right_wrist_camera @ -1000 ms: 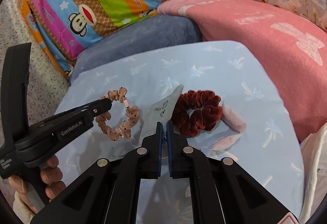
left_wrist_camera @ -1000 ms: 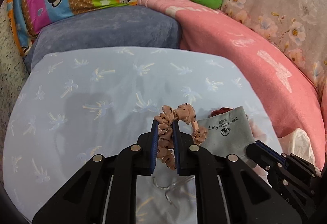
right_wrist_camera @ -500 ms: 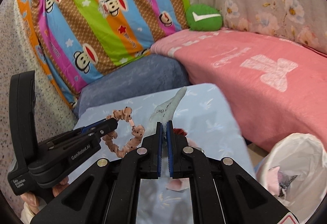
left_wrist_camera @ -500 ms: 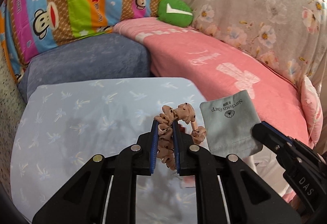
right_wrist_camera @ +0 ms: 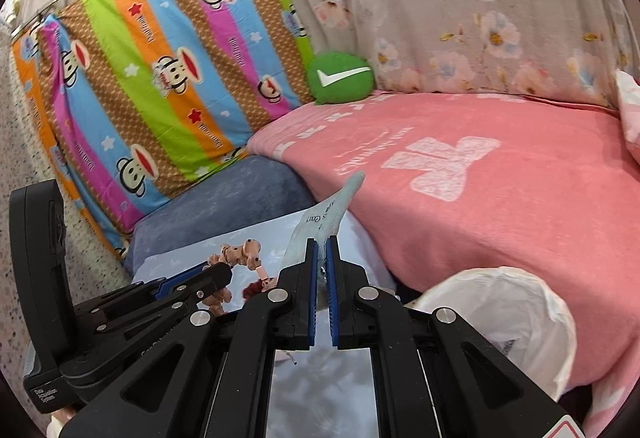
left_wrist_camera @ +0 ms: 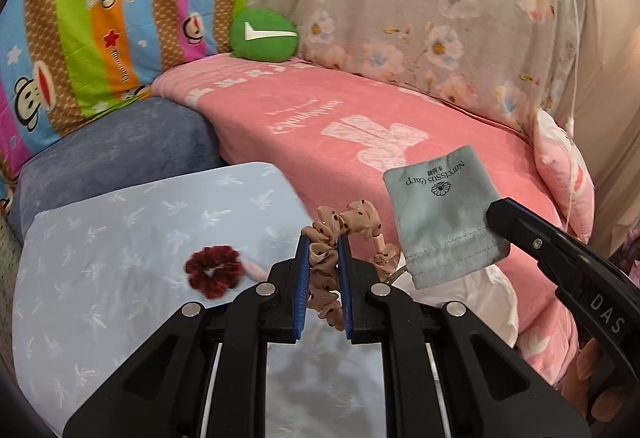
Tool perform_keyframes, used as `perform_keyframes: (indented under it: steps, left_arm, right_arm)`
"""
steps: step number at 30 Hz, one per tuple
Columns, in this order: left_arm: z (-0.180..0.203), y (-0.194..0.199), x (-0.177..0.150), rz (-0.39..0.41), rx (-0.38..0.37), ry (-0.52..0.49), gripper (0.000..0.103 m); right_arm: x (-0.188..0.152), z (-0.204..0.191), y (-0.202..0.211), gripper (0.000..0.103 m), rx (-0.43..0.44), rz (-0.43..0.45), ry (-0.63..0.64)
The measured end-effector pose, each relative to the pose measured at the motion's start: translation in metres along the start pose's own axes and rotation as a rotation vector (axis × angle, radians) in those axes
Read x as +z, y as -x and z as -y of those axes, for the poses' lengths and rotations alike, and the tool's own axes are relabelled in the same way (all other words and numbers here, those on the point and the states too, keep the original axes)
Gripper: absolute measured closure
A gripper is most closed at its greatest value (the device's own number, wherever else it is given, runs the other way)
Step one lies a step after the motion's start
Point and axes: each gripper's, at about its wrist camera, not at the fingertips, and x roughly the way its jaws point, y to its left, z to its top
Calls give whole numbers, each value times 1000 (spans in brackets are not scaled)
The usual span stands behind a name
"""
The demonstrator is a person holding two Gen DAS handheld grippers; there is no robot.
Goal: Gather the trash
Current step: 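Carry the scrunchie and grey pouch over the bin and open both tools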
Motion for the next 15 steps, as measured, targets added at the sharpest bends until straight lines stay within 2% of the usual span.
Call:
perform_keyframes:
  steps: [15]
  left_arm:
    - [82,-18,-4,-43,-109,-105,88]
  right_arm:
    - [-10,87,36,98,-115,30,-97]
